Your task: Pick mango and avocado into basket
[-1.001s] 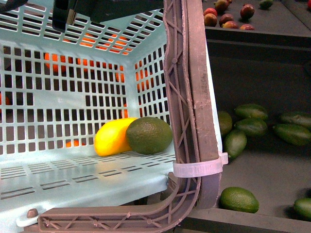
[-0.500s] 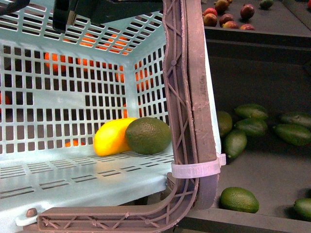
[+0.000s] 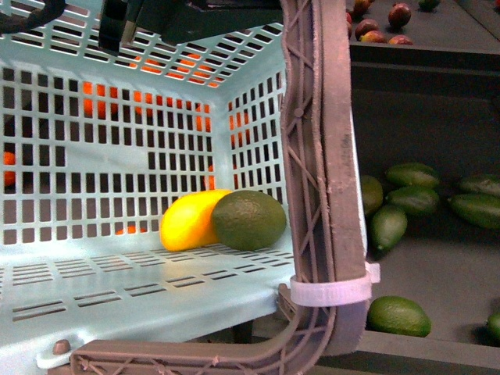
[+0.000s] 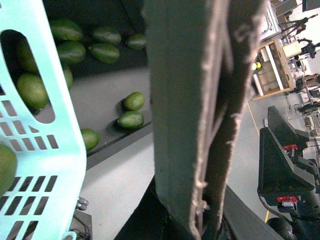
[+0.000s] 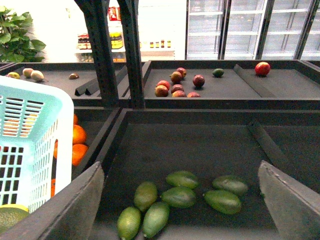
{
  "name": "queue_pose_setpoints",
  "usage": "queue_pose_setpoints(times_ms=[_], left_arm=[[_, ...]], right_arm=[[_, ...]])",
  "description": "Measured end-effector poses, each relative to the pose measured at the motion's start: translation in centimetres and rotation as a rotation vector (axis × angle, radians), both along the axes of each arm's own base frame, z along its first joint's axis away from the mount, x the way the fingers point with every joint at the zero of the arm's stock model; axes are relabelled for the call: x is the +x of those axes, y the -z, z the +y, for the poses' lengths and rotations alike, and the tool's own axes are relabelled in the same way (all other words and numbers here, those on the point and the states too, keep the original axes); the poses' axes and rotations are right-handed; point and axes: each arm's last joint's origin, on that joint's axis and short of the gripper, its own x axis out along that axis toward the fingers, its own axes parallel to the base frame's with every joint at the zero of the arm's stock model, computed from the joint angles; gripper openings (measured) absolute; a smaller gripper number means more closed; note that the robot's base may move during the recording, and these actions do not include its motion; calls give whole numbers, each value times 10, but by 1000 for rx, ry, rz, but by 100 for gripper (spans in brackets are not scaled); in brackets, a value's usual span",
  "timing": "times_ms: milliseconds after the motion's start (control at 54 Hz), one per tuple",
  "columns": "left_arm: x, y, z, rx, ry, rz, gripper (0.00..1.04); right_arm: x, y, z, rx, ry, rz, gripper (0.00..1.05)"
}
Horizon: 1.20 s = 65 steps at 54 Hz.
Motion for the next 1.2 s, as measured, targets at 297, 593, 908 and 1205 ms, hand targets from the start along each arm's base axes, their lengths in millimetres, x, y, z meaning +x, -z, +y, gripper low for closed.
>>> queue_pose_setpoints(times_ms=[297,593,908,1205], left_arm=[[0,0,0,-4,-5,7,11],[2,0,3,7,-27,-4,11],[2,0,3,0,-20,3,11],[2,0,3,0,-24,6,11]], right_arm=[[0,0,0,1,-4,1,97],[0,0,0,0,-3,3,97],[0,0,0,0,-4,2,97],[0,0,0,0,-4,2,97]])
